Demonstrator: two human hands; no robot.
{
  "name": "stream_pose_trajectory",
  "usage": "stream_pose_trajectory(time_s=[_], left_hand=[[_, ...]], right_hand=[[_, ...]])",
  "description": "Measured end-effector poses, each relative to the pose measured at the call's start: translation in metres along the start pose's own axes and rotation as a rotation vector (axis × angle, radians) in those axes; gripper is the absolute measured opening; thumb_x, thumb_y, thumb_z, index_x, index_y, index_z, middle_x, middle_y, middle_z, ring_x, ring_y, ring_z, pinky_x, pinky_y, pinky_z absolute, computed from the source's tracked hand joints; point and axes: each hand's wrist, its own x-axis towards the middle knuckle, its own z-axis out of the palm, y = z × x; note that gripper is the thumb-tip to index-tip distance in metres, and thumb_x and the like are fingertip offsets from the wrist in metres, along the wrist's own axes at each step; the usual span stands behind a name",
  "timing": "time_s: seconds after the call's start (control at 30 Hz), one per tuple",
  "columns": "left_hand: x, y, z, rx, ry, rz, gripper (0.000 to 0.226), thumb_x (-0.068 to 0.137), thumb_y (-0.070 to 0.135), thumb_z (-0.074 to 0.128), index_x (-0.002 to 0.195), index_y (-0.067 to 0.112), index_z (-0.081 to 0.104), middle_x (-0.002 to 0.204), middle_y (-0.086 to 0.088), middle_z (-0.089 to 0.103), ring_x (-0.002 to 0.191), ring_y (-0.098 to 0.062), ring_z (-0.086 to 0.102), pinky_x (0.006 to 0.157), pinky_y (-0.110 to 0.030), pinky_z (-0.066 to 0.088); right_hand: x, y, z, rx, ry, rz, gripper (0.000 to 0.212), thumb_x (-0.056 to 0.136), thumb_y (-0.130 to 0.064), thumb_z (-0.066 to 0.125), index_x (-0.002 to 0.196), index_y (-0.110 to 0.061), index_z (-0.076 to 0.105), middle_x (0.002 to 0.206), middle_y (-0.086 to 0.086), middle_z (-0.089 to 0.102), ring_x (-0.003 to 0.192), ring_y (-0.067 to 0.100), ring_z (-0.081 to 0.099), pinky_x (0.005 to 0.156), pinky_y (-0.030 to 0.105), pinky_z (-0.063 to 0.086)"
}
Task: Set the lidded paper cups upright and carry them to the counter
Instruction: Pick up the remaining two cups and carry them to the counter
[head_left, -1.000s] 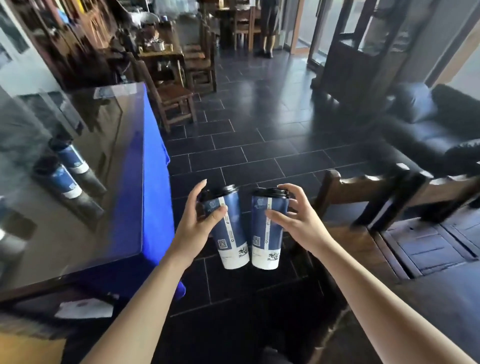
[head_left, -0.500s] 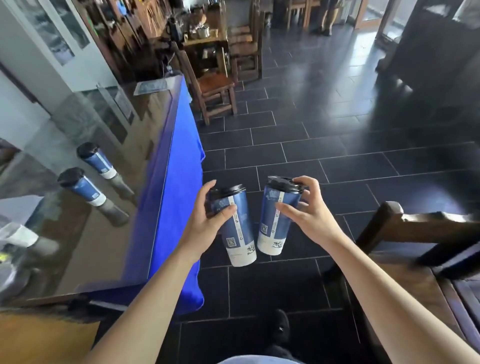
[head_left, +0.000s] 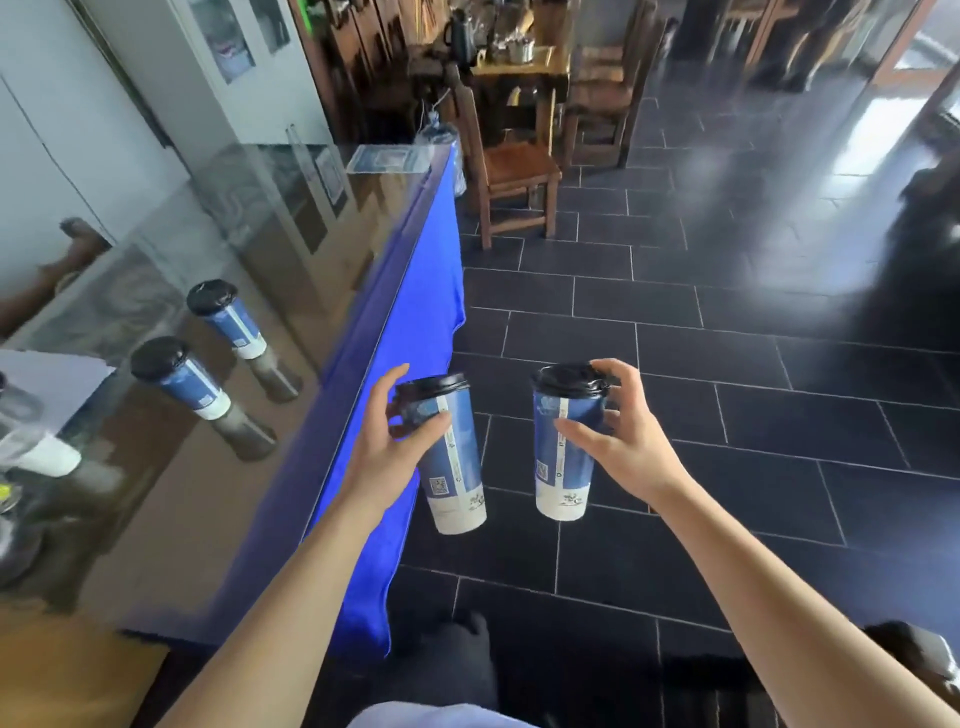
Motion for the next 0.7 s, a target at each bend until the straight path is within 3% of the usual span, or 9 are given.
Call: stream_pose_trajectory(time_s=[0.13, 0.23, 0.4, 0.47, 0.57, 0.7], left_hand=[[0.067, -0.003, -0.021, -0.002, 0.045, -0.021, 0.069, 0.072, 0.046, 0.083, 0.133, 0.053, 0.053, 0.117, 0.028, 0.066, 0.11, -0.006, 0.067, 0.097, -0.04, 0.057], [0.127, -0.007, -0.038, -0.017, 0.06, -0.012, 0.066, 0.073, 0.038, 0.086, 0.133, 0.049, 0.059, 0.116, 0.029, 0.068, 0.105, -0.004, 0.068, 0.1, -0.043, 0.056], [0.218, -0.004, -0.072, 0.008, 0.109, 0.029, 0.053, 0.086, 0.009, 0.084, 0.126, 0.036, 0.063, 0.104, 0.032, 0.071, 0.091, 0.002, 0.068, 0.082, -0.02, 0.053], [0.253, -0.001, -0.092, 0.015, 0.128, 0.033, 0.052, 0.085, 0.008, 0.084, 0.125, 0.035, 0.065, 0.108, 0.027, 0.073, 0.097, -0.001, 0.071, 0.084, -0.018, 0.054], [0.294, -0.001, -0.12, 0.016, 0.181, 0.018, 0.053, 0.082, 0.01, 0.087, 0.126, 0.032, 0.067, 0.114, 0.017, 0.075, 0.102, -0.006, 0.071, 0.085, -0.018, 0.054], [0.332, -0.011, -0.15, -0.017, 0.266, -0.003, 0.052, 0.079, 0.005, 0.087, 0.115, 0.037, 0.069, 0.111, 0.015, 0.076, 0.1, -0.005, 0.072, 0.087, -0.02, 0.055]], right_hand=[[0.08, 0.001, 0.02, -0.025, -0.036, -0.021, 0.07, 0.085, -0.014, 0.081, 0.137, -0.036, 0.038, 0.119, -0.013, 0.062, 0.093, 0.009, 0.072, 0.076, 0.025, 0.06], [0.142, -0.002, 0.038, -0.067, -0.06, -0.046, 0.074, 0.082, -0.016, 0.083, 0.138, -0.037, 0.038, 0.123, -0.008, 0.064, 0.095, 0.013, 0.072, 0.08, 0.028, 0.06], [0.25, -0.022, 0.073, -0.176, -0.113, -0.06, 0.071, 0.082, -0.02, 0.083, 0.135, -0.04, 0.041, 0.118, -0.006, 0.069, 0.094, 0.018, 0.072, 0.08, 0.034, 0.062], [0.292, -0.029, 0.091, -0.192, -0.119, -0.073, 0.069, 0.082, -0.021, 0.084, 0.133, -0.039, 0.042, 0.116, -0.004, 0.069, 0.093, 0.018, 0.072, 0.078, 0.034, 0.062], [0.343, -0.038, 0.118, -0.196, -0.145, -0.08, 0.063, 0.081, -0.02, 0.085, 0.127, -0.038, 0.046, 0.111, -0.008, 0.07, 0.087, 0.013, 0.072, 0.071, 0.022, 0.059], [0.403, -0.04, 0.156, -0.282, -0.224, -0.101, 0.064, 0.075, -0.019, 0.087, 0.12, -0.041, 0.048, 0.111, -0.008, 0.069, 0.088, 0.016, 0.071, 0.072, 0.023, 0.054]])
